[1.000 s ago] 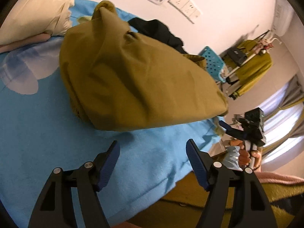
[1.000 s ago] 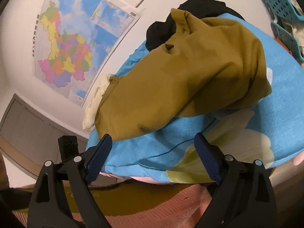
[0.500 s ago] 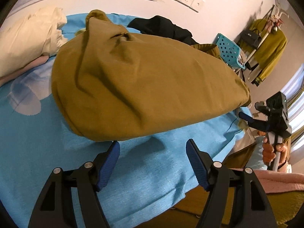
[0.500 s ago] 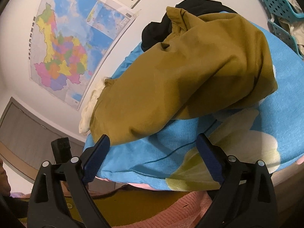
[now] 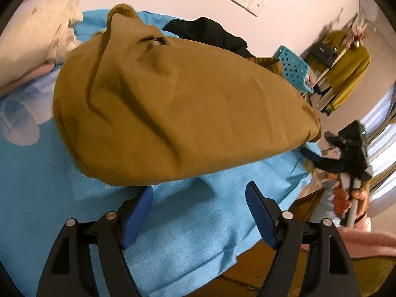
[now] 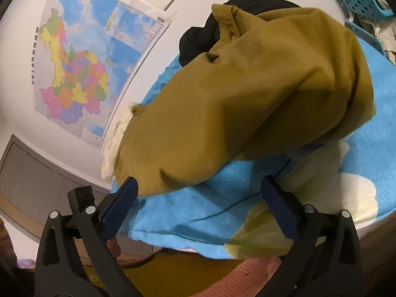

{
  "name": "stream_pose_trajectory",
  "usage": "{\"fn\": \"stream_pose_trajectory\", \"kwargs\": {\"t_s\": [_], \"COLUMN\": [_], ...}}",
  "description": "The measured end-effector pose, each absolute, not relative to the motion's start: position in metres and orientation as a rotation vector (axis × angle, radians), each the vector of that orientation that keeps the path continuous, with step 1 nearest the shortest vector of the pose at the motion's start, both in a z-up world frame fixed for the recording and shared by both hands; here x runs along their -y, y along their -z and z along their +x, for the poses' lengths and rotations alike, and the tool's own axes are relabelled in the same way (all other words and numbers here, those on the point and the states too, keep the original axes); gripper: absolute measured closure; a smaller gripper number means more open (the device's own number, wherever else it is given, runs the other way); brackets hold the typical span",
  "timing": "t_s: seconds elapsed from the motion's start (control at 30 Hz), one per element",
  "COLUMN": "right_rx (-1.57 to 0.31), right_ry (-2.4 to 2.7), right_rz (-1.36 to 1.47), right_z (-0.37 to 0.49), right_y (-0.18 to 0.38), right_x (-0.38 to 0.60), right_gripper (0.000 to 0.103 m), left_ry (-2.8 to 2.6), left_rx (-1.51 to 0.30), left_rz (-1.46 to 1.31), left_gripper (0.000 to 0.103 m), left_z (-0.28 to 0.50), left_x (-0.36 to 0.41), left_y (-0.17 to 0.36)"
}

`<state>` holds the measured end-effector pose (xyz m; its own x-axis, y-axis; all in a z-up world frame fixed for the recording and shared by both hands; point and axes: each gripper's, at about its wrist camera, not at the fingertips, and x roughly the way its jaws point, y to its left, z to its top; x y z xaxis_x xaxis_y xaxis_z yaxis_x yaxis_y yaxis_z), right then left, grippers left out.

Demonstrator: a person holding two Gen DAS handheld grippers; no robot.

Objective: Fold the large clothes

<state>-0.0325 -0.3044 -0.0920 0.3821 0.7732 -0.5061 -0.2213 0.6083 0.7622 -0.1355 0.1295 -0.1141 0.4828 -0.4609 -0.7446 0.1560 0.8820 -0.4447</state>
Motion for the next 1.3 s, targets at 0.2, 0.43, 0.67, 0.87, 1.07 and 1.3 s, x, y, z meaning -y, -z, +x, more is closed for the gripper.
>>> {"fn": "stream_pose_trajectory", "kwargs": {"t_s": [0.2, 0.43, 0.67, 0.87, 1.07, 1.3], "right_rx": [-0.976, -0.961, -0.957, -0.922, -0.901, -0.894], "right_ry": [-0.629, -0.525, -0.491, -0.507, -0.522, -0.513], "right_rz": [0.716, 0.804, 0.714, 0.644, 0.730, 0.683], "right_z": [-0.023, 0.000, 0.023, 0.033, 0.036, 0.039], "right_y": [0.090, 0.093, 0.091, 0.094, 0.095, 0.093], "right_x": [0.305, 0.297, 0.257, 0.240, 0.240, 0.241], "right_gripper": [0.005, 0.005, 0.004, 0.020, 0.005, 0.071], "left_ry": [0.452, 0.479, 0.431, 0.461, 0.455, 0.351], "left_rx": [-1.015, -0.995, -0.948, -0.972, -0.973, -0.998], "left_rz": [-0.556, -0.795, -0.858, -0.798, -0.904, -0.893], "left_gripper": [0.021, 0.021, 0.021, 0.008, 0.007, 0.052], "left_z": [-0.117, -0.088, -0.073, -0.057, -0.051, -0.047], "left_x": [-0.152, -0.175, -0.179, -0.170, -0.178, -0.180], "left_y": [0.120, 0.127, 0.118, 0.123, 0.126, 0.127]}}
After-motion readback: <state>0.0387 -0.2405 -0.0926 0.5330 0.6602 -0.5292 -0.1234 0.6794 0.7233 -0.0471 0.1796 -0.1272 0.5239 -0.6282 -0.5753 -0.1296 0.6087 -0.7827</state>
